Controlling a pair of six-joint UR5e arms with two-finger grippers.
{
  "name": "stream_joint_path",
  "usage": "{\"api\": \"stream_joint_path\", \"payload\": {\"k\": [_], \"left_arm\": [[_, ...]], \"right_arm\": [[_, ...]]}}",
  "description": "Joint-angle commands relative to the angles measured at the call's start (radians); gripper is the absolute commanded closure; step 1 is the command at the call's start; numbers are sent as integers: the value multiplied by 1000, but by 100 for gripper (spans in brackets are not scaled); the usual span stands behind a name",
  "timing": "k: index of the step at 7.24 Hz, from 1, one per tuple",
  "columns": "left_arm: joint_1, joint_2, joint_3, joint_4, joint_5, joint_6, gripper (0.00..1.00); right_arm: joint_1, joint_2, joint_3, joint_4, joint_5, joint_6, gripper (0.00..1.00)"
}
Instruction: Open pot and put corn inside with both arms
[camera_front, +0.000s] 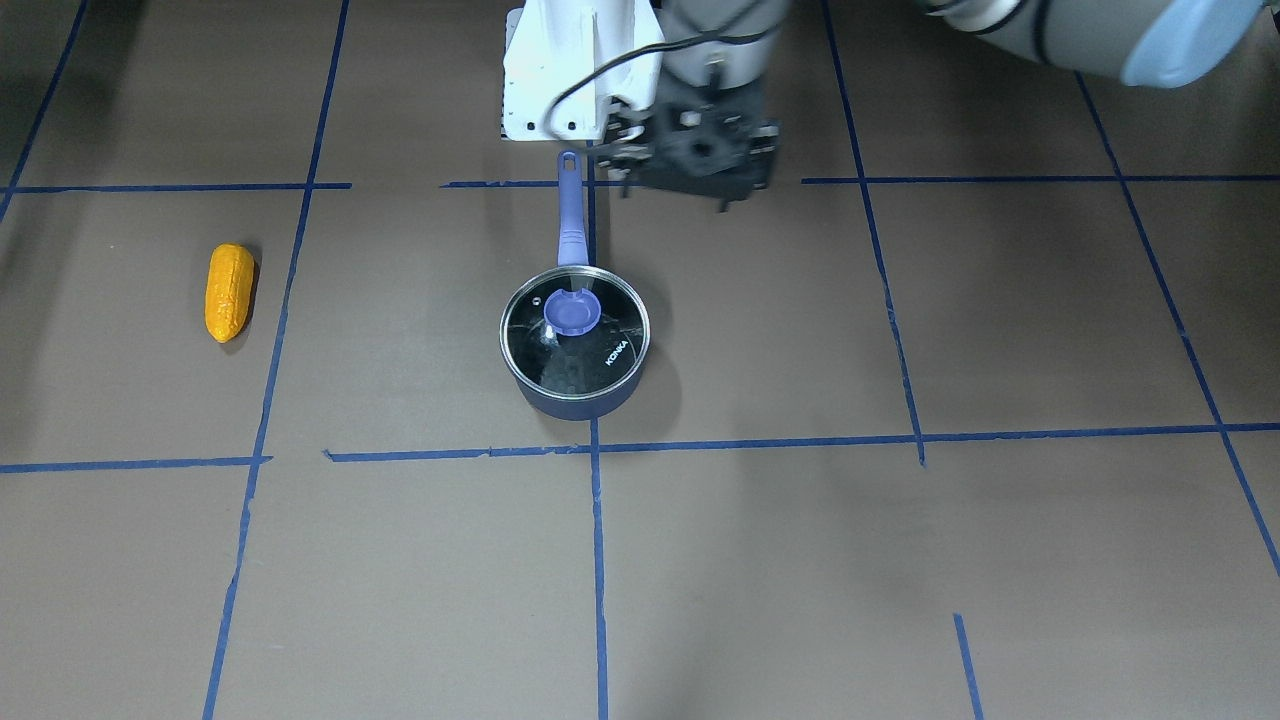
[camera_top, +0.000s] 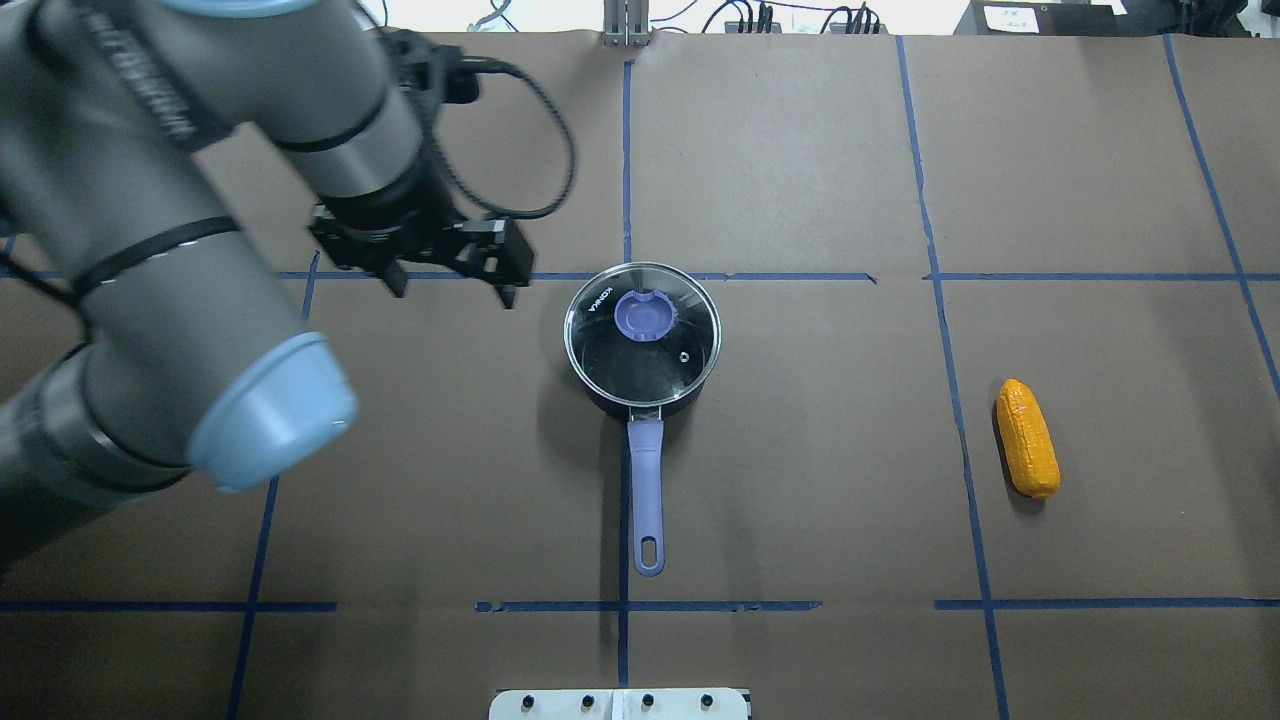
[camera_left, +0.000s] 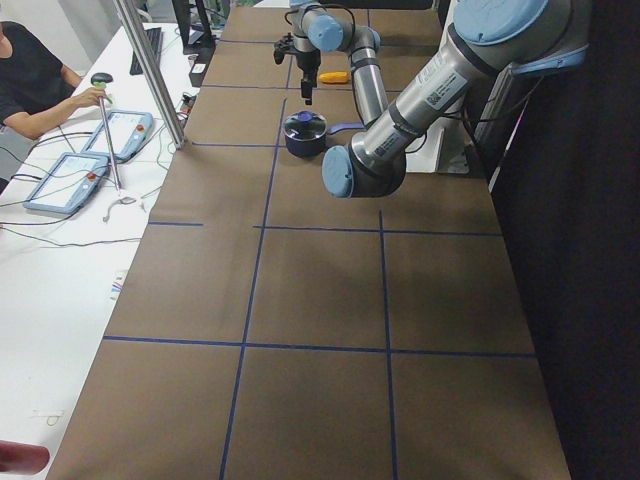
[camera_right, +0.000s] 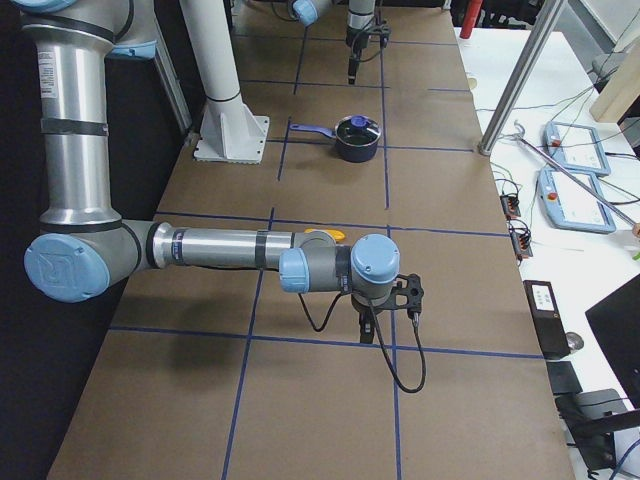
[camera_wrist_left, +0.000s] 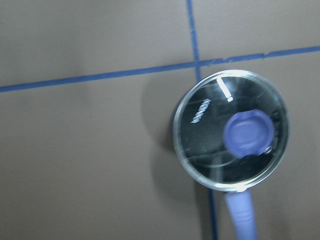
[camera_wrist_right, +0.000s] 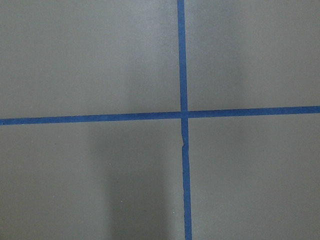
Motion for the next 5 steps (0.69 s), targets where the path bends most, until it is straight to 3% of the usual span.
{"api": "stream_joint_path", "payload": {"k": [1, 2, 5], "left_arm": [[59, -48, 164, -159, 71, -90, 0], [64, -45, 213, -217, 84, -96, 0], [81, -37, 248, -238, 84, -122, 0]], "right_arm": [[-15, -4, -21, 62, -1, 0, 0], [-15, -15, -34, 108, 1, 3, 0], [-28, -12, -36, 109, 4, 6, 0]]}}
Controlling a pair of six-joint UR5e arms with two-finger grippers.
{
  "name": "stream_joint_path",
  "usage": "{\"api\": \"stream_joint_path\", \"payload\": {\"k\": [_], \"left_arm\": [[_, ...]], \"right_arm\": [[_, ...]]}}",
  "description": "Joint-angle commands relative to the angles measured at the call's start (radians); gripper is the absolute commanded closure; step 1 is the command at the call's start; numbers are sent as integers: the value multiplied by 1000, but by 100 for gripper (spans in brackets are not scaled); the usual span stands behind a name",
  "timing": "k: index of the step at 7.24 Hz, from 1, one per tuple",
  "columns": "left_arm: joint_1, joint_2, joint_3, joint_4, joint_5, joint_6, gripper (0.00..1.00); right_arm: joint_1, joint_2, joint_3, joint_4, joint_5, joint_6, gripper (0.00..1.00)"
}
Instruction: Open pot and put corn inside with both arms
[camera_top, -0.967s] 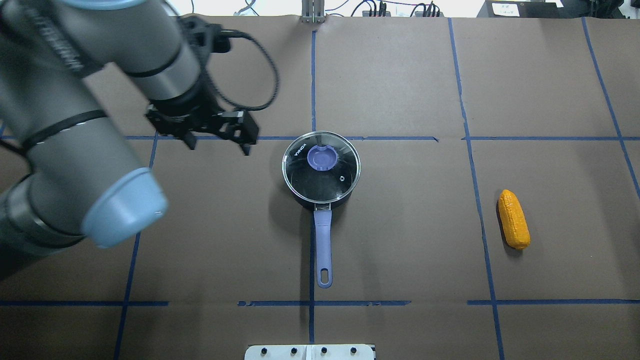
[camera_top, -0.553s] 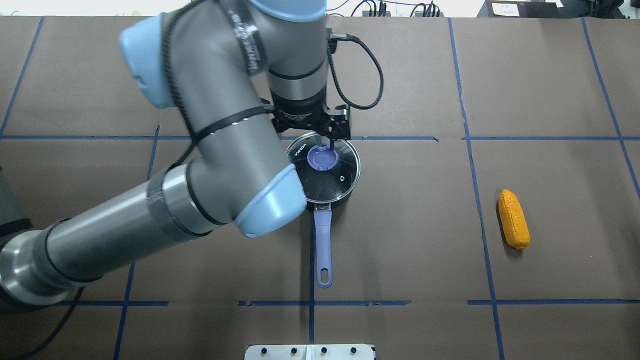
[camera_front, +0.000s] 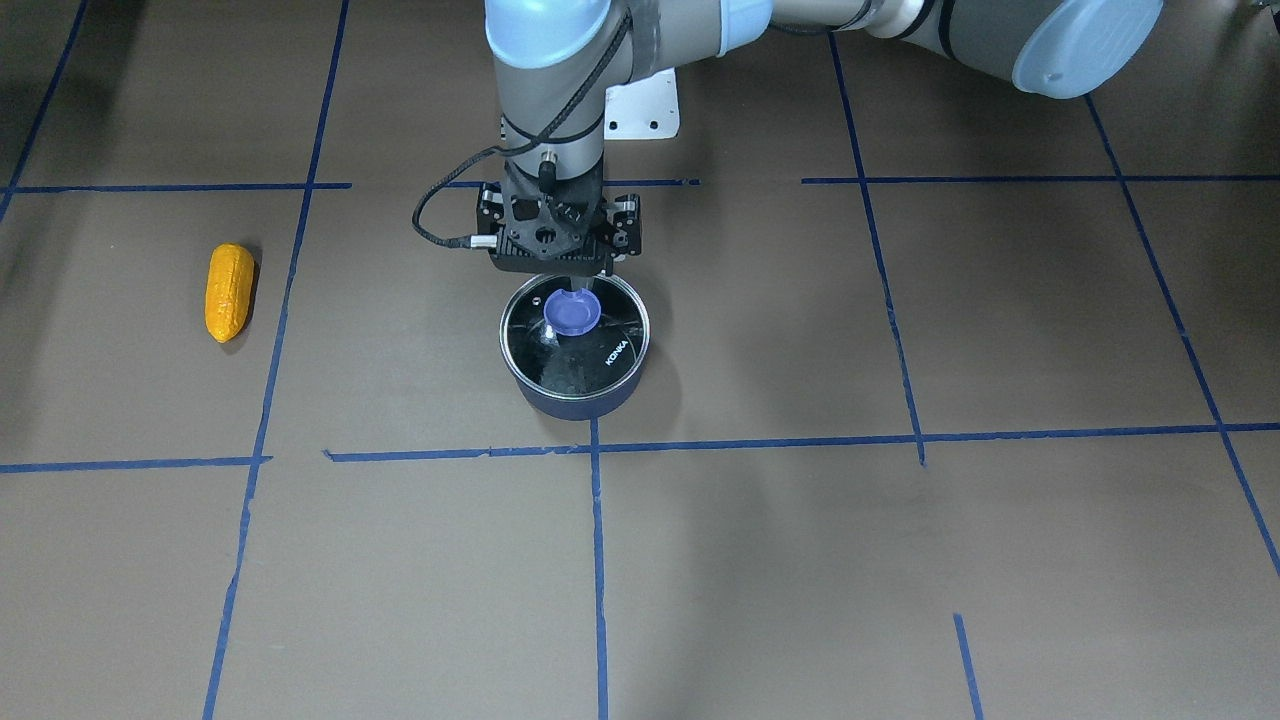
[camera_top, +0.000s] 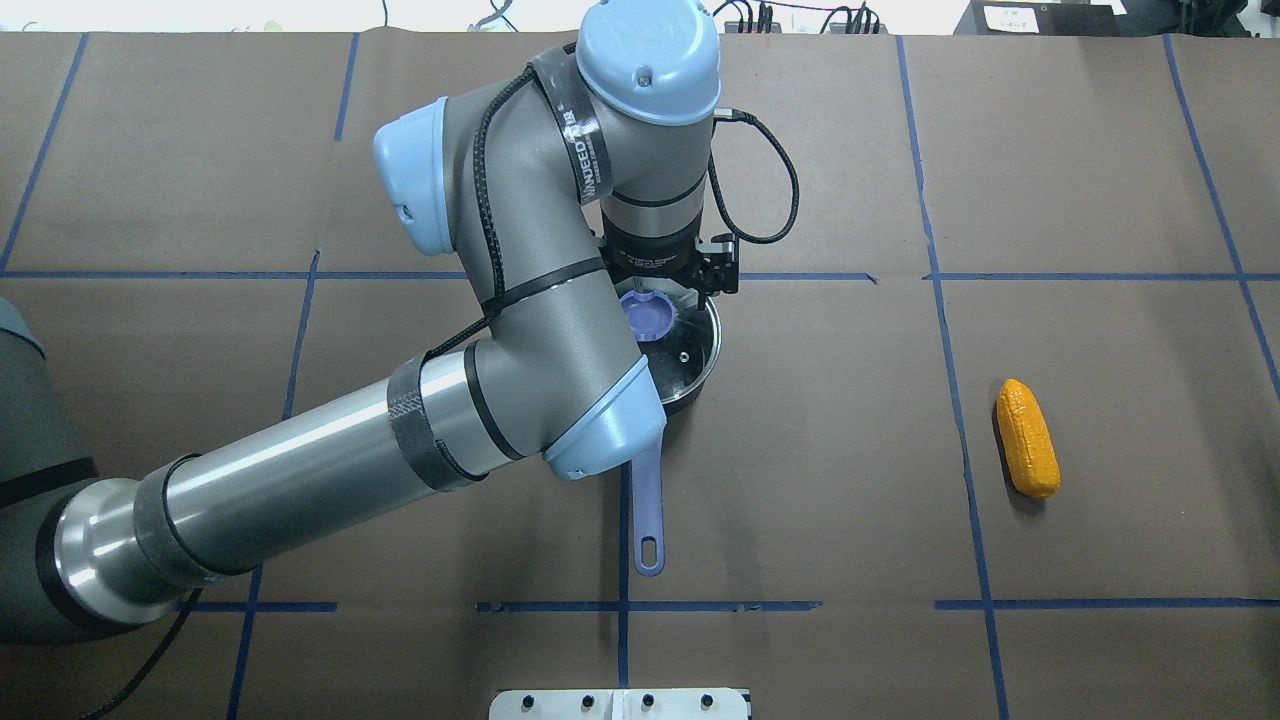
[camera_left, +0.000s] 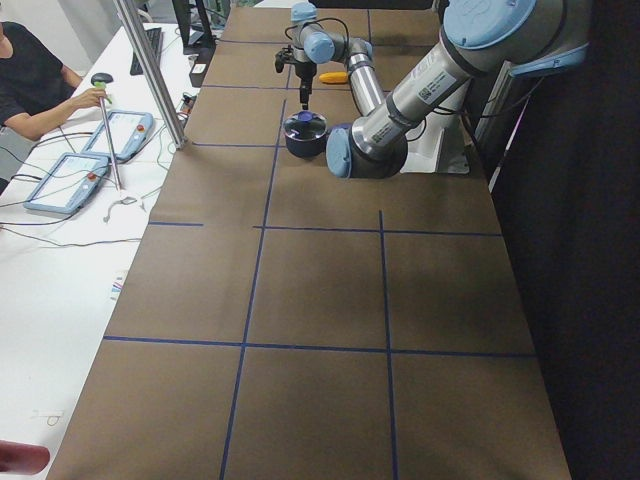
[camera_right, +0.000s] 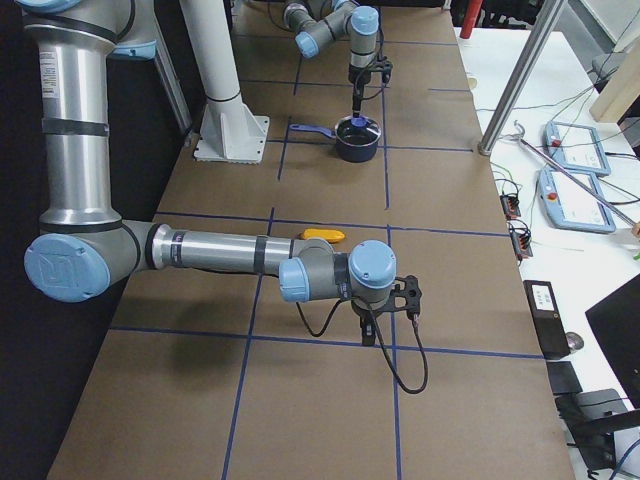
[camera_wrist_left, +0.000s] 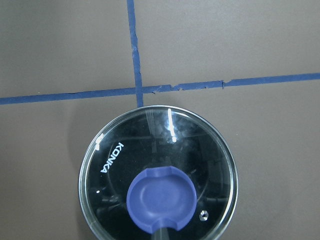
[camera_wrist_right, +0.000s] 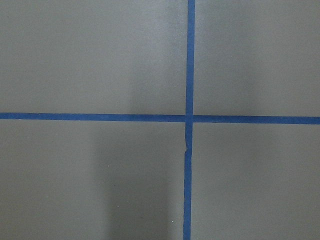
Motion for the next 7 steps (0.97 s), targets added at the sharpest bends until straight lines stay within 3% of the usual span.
{"api": "stream_joint_path", "payload": {"k": [1, 4, 7], "left_arm": [[10, 1, 49, -44, 1, -11, 0], [16, 3, 121, -131, 1, -54, 0], [16, 21, 123, -134, 1, -51, 0]], "right_arm": [[-5, 3, -1, 3, 4, 2, 0], [-5, 6, 1, 4, 4, 0, 0], [-5, 9, 1, 4, 2, 0, 0]]}}
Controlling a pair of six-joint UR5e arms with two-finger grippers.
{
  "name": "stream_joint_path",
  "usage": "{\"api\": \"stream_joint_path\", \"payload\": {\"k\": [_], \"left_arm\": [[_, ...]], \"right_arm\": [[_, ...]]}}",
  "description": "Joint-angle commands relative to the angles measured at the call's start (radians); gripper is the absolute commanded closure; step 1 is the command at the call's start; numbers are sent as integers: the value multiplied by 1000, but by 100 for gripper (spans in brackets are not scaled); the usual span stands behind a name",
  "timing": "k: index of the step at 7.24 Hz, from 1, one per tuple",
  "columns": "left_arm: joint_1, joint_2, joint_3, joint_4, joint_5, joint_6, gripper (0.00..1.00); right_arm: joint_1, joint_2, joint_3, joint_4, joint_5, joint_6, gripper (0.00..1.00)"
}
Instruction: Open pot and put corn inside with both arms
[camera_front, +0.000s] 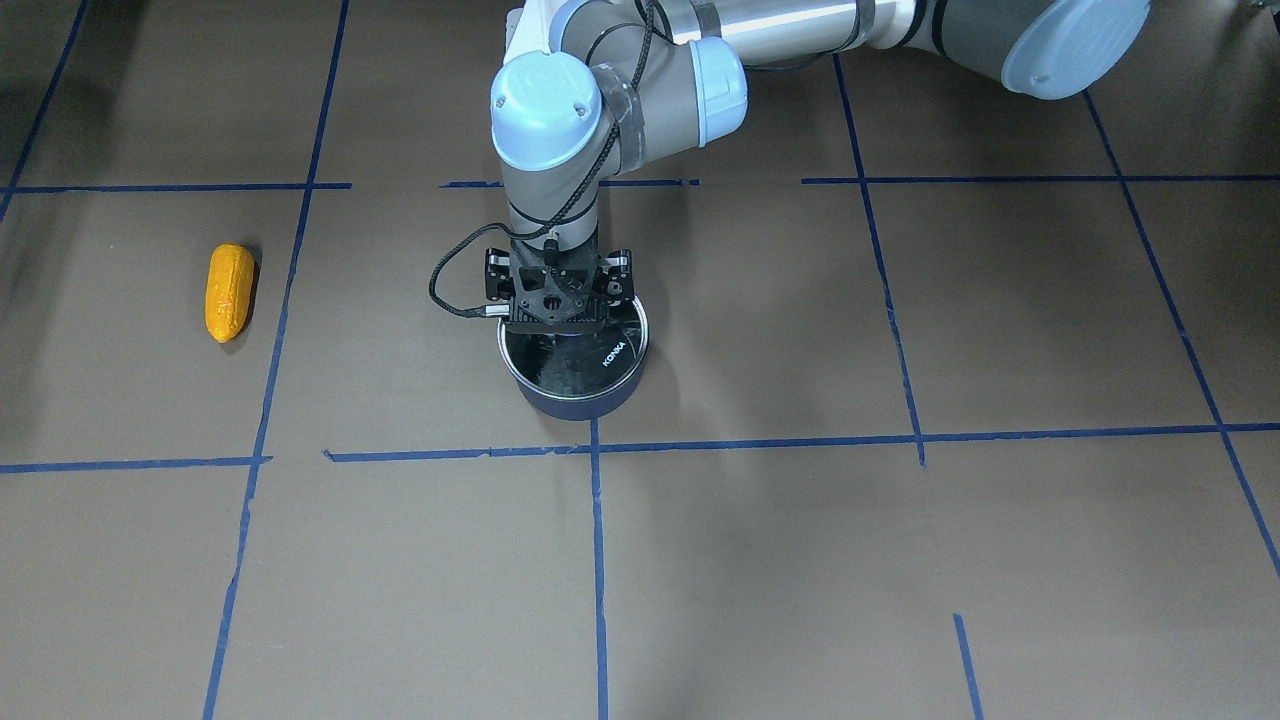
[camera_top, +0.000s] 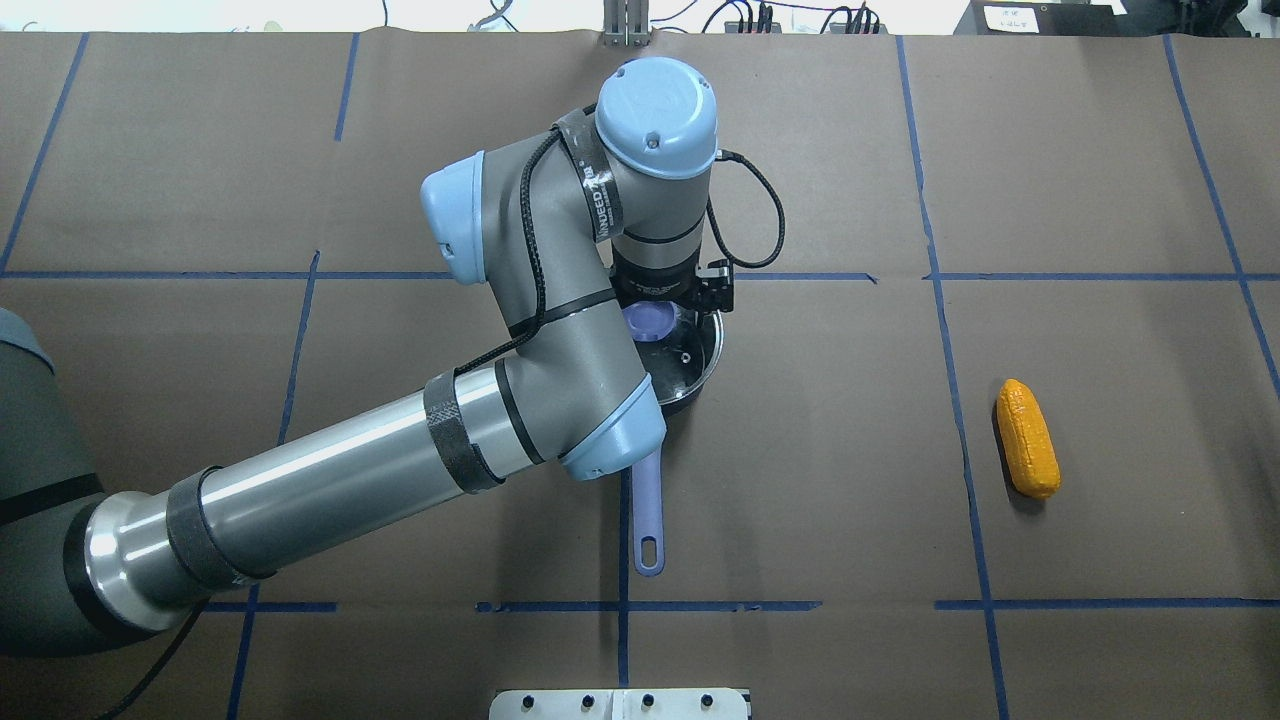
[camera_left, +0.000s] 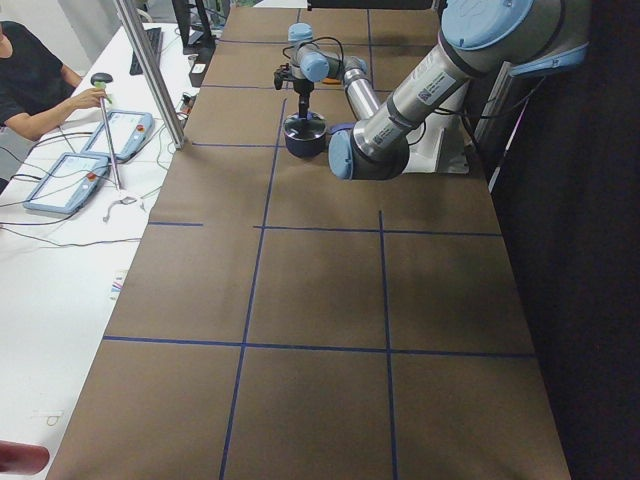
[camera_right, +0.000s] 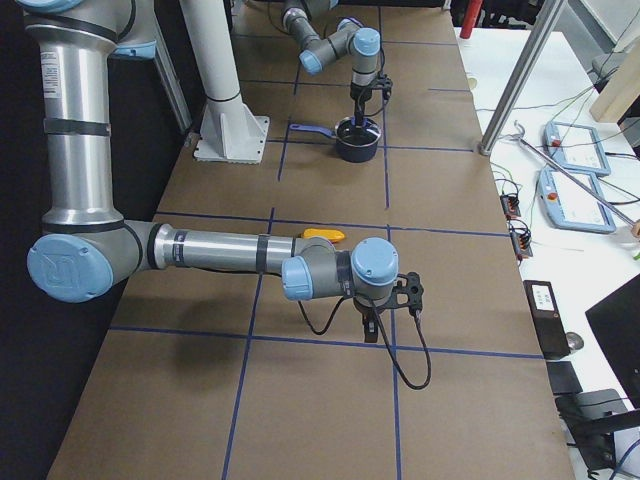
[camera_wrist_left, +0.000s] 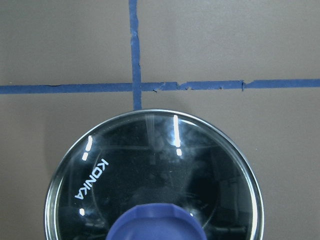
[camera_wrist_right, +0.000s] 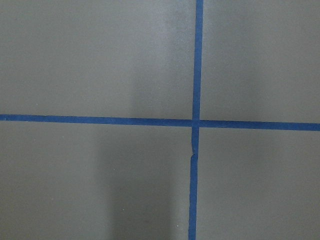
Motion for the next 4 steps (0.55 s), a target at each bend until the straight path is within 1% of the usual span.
{"api": "stream_joint_path", "payload": {"k": [1, 3, 4], "left_arm": [[0, 11, -3, -2, 0, 1, 0], [0, 11, -5, -2, -2, 1, 0], [0, 9, -8, -2, -2, -6, 28]], "right_arm": [[0, 1, 0, 0, -1, 0, 0], [0, 2, 0, -2, -1, 0, 0], [0, 2, 0, -2, 1, 0, 0]]}}
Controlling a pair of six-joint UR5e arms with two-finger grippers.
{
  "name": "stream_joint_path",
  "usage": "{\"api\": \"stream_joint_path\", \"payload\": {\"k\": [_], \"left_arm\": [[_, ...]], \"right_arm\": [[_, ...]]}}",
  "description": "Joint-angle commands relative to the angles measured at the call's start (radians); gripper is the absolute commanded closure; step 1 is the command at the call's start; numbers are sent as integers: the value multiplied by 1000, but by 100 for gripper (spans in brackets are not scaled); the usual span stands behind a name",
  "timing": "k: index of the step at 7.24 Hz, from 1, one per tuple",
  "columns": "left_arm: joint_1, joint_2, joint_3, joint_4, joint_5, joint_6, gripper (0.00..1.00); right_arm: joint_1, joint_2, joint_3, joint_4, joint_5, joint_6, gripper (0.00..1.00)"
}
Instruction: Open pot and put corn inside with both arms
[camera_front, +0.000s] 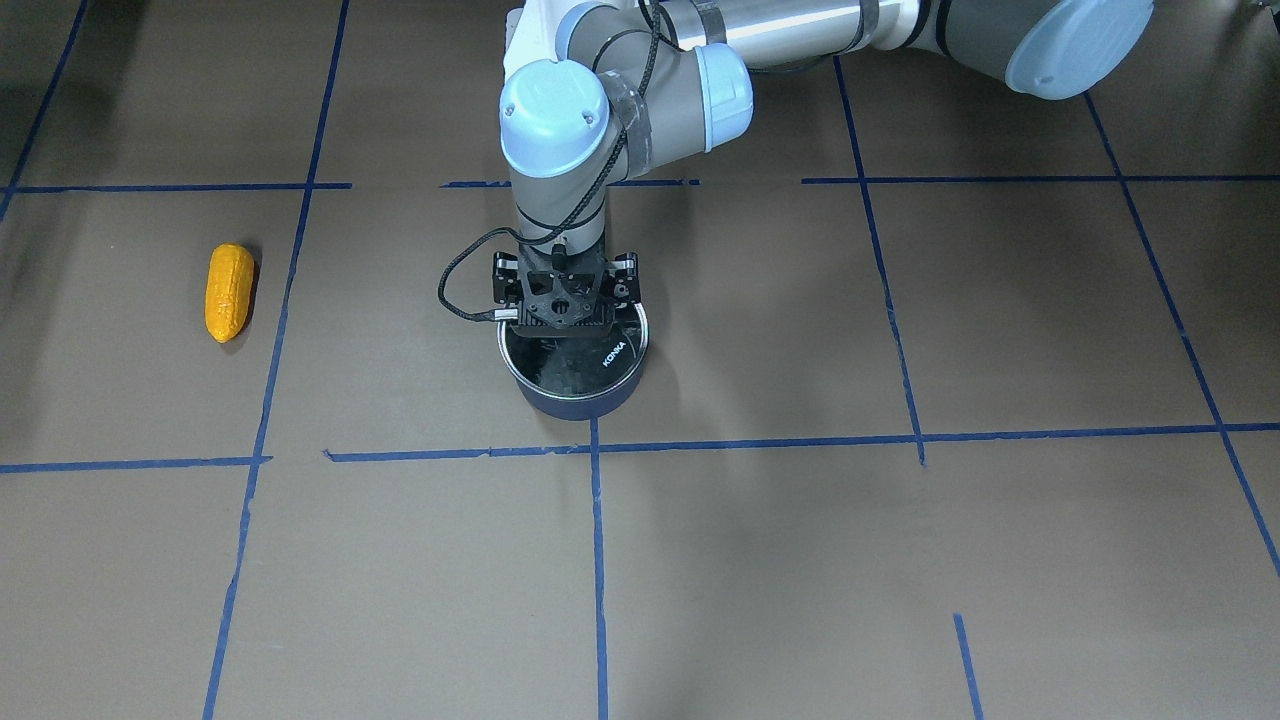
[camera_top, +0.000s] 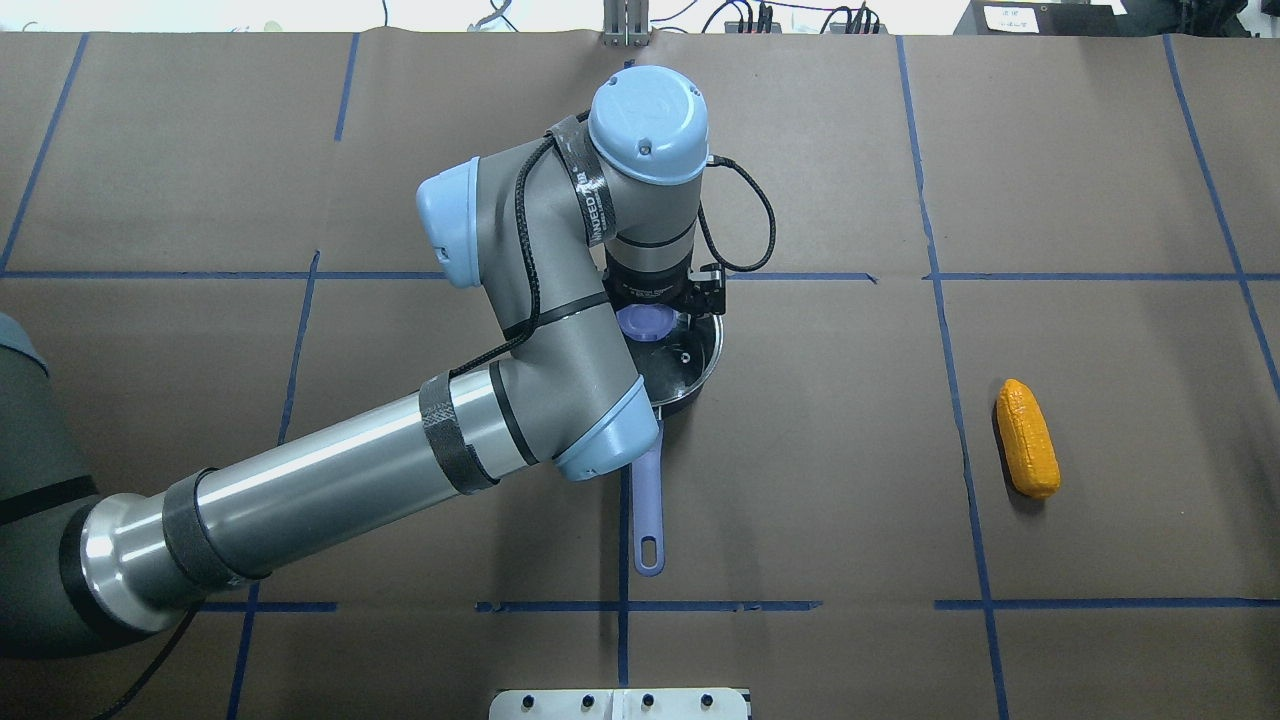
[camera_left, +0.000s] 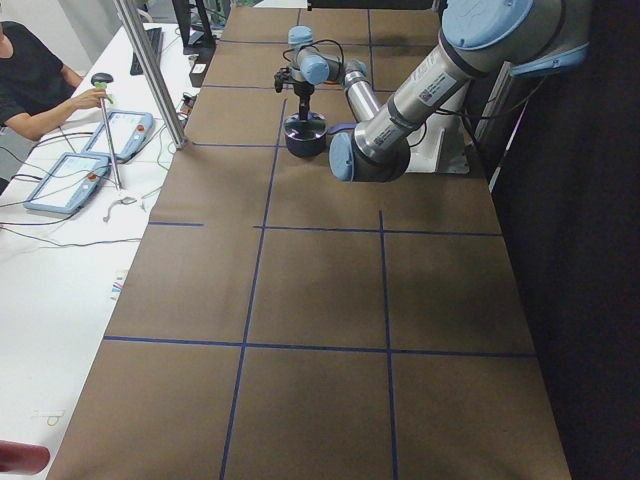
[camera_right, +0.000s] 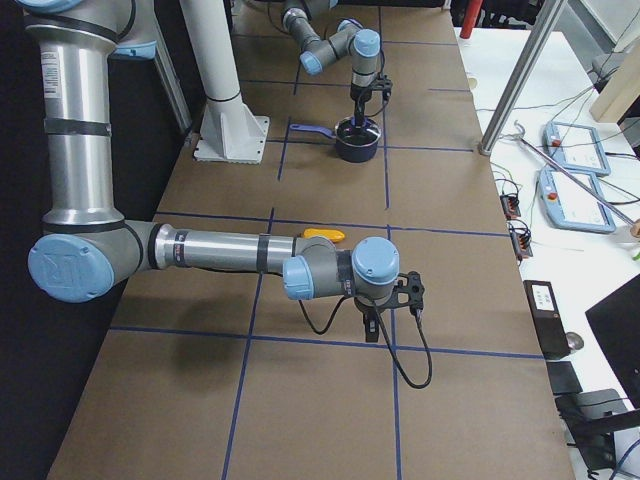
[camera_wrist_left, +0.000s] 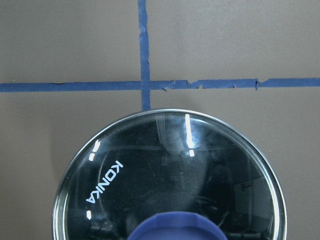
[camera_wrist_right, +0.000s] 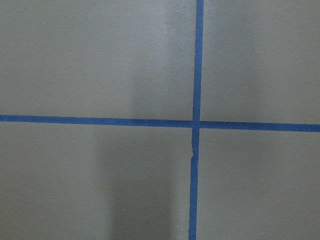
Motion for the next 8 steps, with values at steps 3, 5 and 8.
{"api": "stream_joint_path", "payload": {"k": [3, 5, 8], "left_arm": [[-12, 1, -66, 30, -5, -9, 94], [-25, 54, -246, 174, -5, -4, 94], [-46, 206, -409, 210, -6, 17, 94]], "right_arm": [[0, 0, 8, 0, 3, 2, 0], [0, 0, 11, 1, 3, 2, 0], [-47, 2, 44, 11, 38, 78, 0]]}}
